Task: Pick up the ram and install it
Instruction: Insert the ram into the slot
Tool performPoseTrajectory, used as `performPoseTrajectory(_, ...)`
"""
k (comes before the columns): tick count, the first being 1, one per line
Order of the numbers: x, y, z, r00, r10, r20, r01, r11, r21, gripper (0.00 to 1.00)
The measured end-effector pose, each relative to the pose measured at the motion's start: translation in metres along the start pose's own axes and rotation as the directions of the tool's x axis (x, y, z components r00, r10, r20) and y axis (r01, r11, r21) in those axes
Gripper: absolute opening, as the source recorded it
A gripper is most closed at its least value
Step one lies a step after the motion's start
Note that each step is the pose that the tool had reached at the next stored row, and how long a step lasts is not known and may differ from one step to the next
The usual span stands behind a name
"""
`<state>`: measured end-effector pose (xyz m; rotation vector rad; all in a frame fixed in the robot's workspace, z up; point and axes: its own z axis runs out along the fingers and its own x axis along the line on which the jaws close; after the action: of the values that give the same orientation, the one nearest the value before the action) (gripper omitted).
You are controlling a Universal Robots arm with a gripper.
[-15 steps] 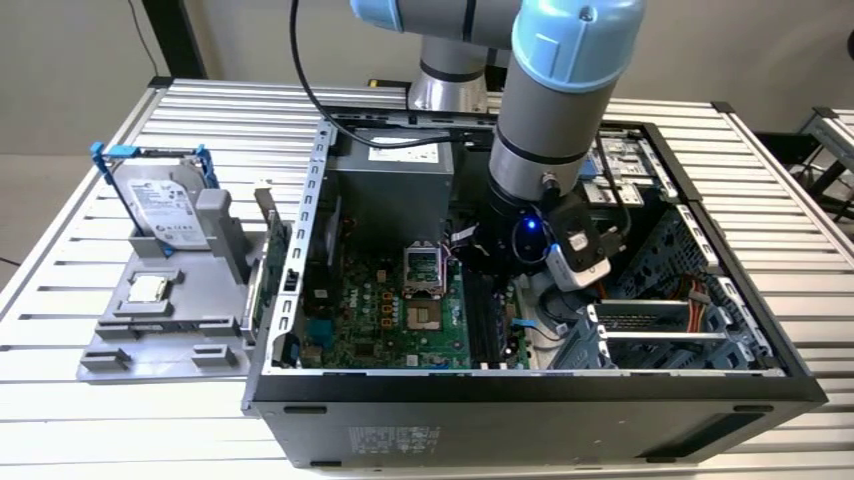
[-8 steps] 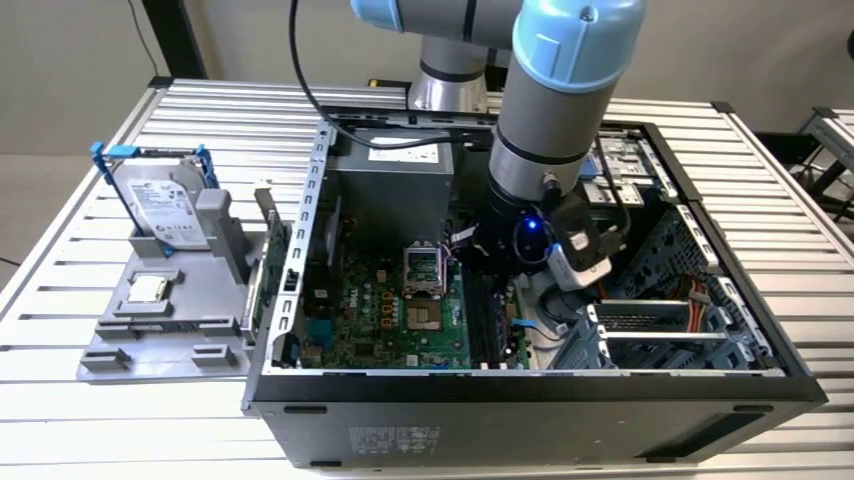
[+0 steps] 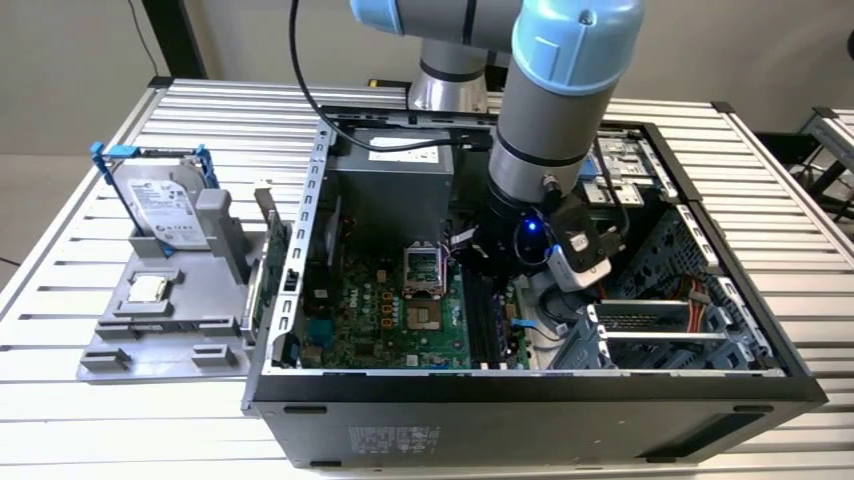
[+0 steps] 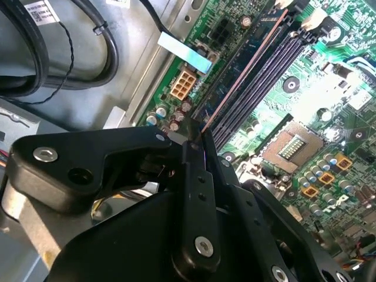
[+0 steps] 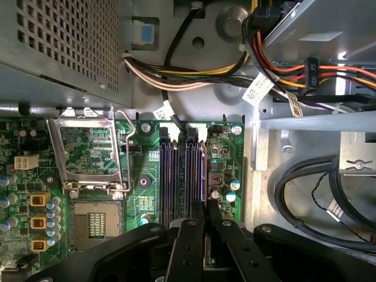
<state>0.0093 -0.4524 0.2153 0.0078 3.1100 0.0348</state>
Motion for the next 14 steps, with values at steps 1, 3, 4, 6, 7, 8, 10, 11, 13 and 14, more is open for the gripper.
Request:
performPoseTrajectory(1, 0.0000, 0.0000, 0.0001, 1.0000, 0.000, 0.0001, 0.000, 1.0000, -0.0001, 0.00)
performPoseTrajectory(3, -0.0002, 0.0000, -0.0005, 1.0000, 0.000, 0.0002, 0.000, 1.0000, -0.0003, 0.00)
performPoseTrajectory(4, -0.0003, 0.0001, -0.0014, 1.0000, 0.000, 0.0004, 0.000, 1.0000, -0.0009, 0.00)
performPoseTrajectory(6, -0.0006, 0.0002, -0.0060, 1.0000, 0.000, 0.0002, 0.000, 1.0000, -0.0004, 0.00)
performPoseTrajectory(7, -0.0007, 0.0002, -0.0089, 1.0000, 0.000, 0.0000, 0.000, 1.0000, 0.0003, 0.00)
performPoseTrajectory(8, -0.0008, 0.0003, -0.0114, 1.0000, 0.000, 0.0002, 0.000, 1.0000, 0.0009, 0.00)
performPoseTrajectory(10, -0.0010, 0.0004, -0.0139, 1.0000, 0.000, 0.0002, 0.000, 0.9999, 0.0107, 0.00)
performPoseTrajectory(11, -0.0009, 0.0003, -0.0140, 1.0000, -0.001, 0.0002, 0.001, 0.9998, 0.0220, 0.00)
performPoseTrajectory(13, -0.0010, 0.0007, -0.0140, 1.0000, -0.001, 0.0003, 0.001, 0.9991, 0.0430, 0.00)
performPoseTrajectory(14, -0.0010, 0.0012, -0.0140, 1.0000, -0.002, 0.0002, 0.002, 0.9989, 0.0460, 0.00)
